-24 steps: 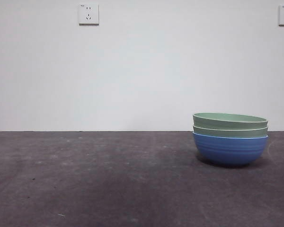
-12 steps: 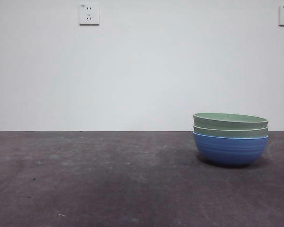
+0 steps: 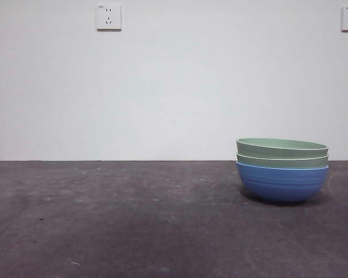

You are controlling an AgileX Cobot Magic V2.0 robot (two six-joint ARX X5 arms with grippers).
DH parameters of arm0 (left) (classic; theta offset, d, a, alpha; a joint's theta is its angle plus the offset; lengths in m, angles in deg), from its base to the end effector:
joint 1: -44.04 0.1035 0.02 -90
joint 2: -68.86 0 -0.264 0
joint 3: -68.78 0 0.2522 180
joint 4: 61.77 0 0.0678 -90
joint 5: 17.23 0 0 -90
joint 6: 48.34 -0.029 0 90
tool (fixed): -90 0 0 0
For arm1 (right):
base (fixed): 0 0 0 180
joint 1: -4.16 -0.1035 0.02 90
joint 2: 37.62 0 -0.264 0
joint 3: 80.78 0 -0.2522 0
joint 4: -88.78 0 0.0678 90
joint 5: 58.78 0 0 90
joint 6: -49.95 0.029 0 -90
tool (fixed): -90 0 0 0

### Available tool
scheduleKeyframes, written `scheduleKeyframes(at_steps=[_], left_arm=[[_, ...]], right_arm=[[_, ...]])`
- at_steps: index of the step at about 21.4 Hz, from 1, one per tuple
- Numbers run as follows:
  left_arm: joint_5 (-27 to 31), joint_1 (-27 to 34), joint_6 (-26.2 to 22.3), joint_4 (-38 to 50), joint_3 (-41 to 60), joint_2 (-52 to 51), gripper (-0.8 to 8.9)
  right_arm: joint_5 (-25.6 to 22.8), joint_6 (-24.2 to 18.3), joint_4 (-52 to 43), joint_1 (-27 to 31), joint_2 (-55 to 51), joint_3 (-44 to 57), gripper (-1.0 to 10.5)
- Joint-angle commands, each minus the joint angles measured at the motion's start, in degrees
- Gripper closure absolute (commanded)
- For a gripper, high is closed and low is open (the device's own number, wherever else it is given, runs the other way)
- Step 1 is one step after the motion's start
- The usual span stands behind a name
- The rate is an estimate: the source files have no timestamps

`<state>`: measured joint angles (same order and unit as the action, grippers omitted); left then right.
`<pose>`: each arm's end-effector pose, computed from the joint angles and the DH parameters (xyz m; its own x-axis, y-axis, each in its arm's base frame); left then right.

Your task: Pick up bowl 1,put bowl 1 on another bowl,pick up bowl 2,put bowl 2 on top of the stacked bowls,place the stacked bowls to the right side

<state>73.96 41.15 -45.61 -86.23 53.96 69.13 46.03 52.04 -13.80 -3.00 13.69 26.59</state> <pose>0.0954 -0.0042 0.1514 0.9847 -0.0289 -0.1721 0.0218 0.9988 -0.0433 0.1413 0.0252 0.3217 0.5032 0.3208 -0.8024 -0.2317 0.9446 0.2324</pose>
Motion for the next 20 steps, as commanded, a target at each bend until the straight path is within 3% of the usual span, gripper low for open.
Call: scheduleKeyframes(at_steps=[1, 7, 9, 12, 15, 20], left_arm=[[0.2, 0.2, 0.5, 0.1, 0.7, -0.1, 8.17], [0.2, 0.2, 0.5, 0.1, 0.7, -0.1, 8.17], [0.2, 0.2, 0.5, 0.1, 0.7, -0.1, 8.17], [0.2, 0.2, 0.5, 0.1, 0.7, -0.1, 8.17], [0.2, 0.2, 0.5, 0.1, 0.7, -0.1, 8.17], [0.2, 0.2, 0.5, 0.1, 0.7, -0.1, 8.17]], right_arm=[[-0.2, -0.5, -0.2, 0.0, 0.0, 0.3, 9.4], [-1.6, -1.2, -0.6, 0.9, -2.1, 0.3, 9.4], [-5.3, -1.7, -5.3, 1.2, -6.4, 0.3, 9.4], [-5.4, -1.1, -16.0, 2.2, -15.5, 1.5, 9.4], [-5.6, -1.0, -25.7, 4.4, -24.7, 8.7, 9.4], [-6.2, 2.3, -45.7, 6.8, -38.3, 30.7, 9.4]])
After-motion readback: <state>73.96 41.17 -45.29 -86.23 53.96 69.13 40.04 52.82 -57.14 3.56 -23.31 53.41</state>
